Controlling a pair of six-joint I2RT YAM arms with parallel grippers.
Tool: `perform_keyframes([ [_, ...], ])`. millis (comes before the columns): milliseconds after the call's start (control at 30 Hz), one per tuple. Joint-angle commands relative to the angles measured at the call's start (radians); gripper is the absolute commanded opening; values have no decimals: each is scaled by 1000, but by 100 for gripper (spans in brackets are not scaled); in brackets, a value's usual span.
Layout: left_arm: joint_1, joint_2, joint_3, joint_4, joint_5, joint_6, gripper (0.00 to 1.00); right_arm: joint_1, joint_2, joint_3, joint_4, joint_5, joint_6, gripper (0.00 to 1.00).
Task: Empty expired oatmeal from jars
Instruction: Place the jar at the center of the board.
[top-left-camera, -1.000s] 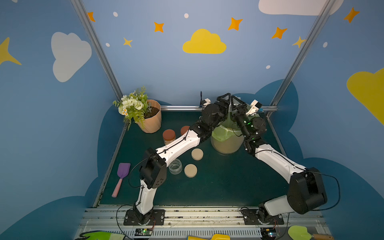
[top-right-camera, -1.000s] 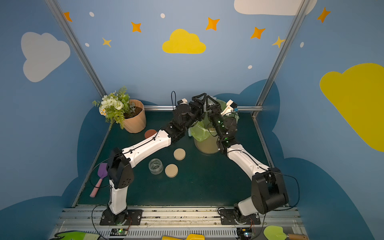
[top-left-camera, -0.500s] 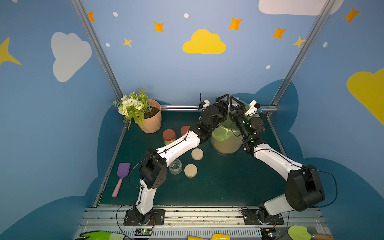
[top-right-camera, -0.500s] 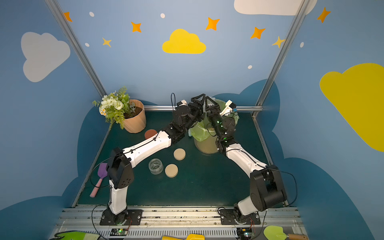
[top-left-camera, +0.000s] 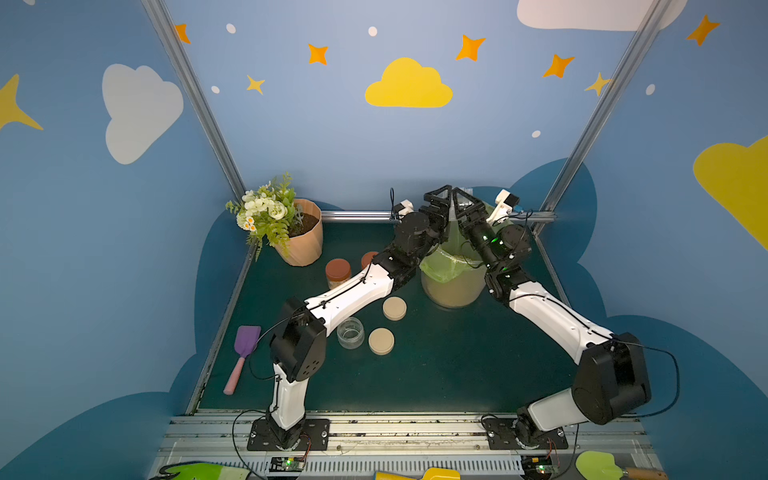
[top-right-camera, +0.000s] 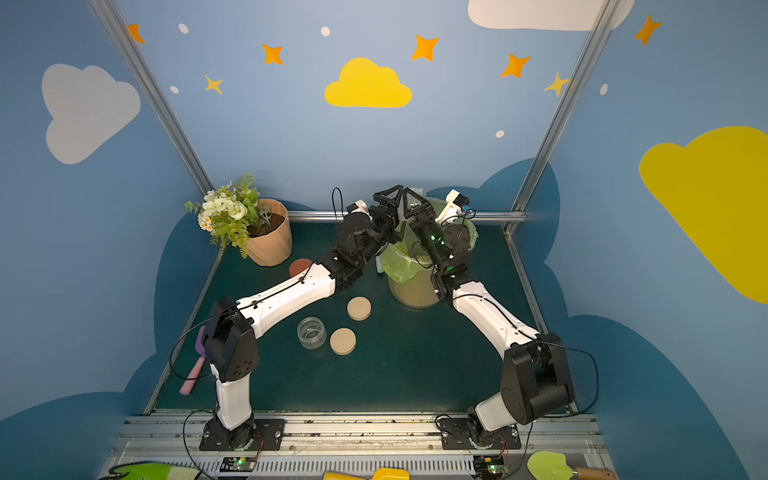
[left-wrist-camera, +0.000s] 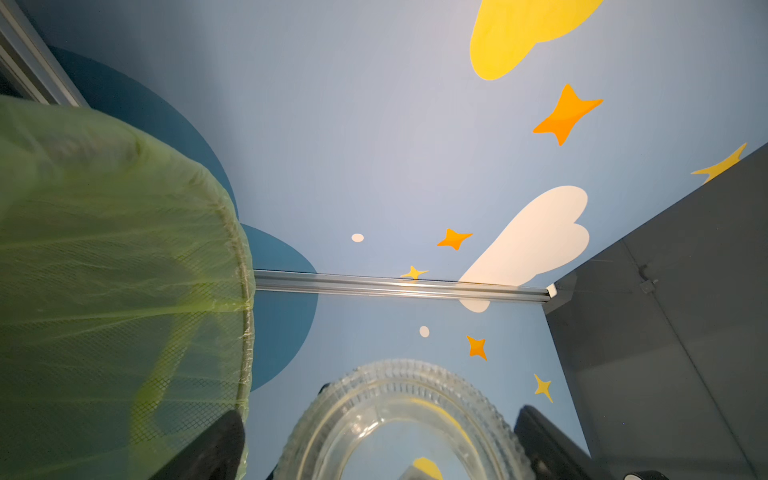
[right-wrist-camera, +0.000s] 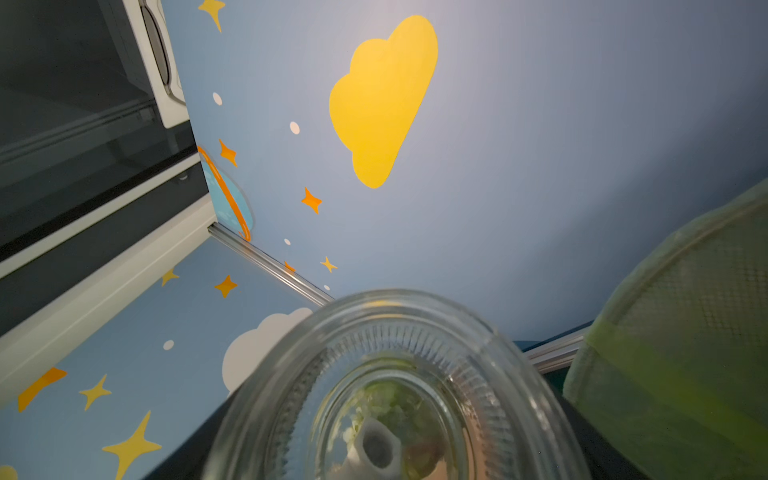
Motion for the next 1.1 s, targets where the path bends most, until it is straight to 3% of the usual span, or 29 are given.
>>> perform_keyframes([
  [0, 8, -114, -66, 26, 9, 85, 100, 21, -71, 63, -25, -30, -97, 17],
  [233, 80, -381, -311, -106, -32, 245, 100, 74, -58, 164, -222, -115, -232, 17],
  [333, 107, -517, -444, -206, -145, 375, 100, 131, -35, 180, -252, -117, -298, 18],
  [433, 162, -642, -592, -272, -220, 441, 100, 201, -3, 233, -363, -125, -414, 18],
  [533, 229, -742, -710, -335, -220, 474, 100, 270, 26, 287, -487, -134, -557, 18],
  [800, 282, -926, -873, -501, -299, 669, 100, 398, 135, 327, -714, -57, -813, 18],
  [1067, 306, -1040, -1013, -546, -312, 753, 100, 493, 301, 313, -751, 73, -966, 19],
])
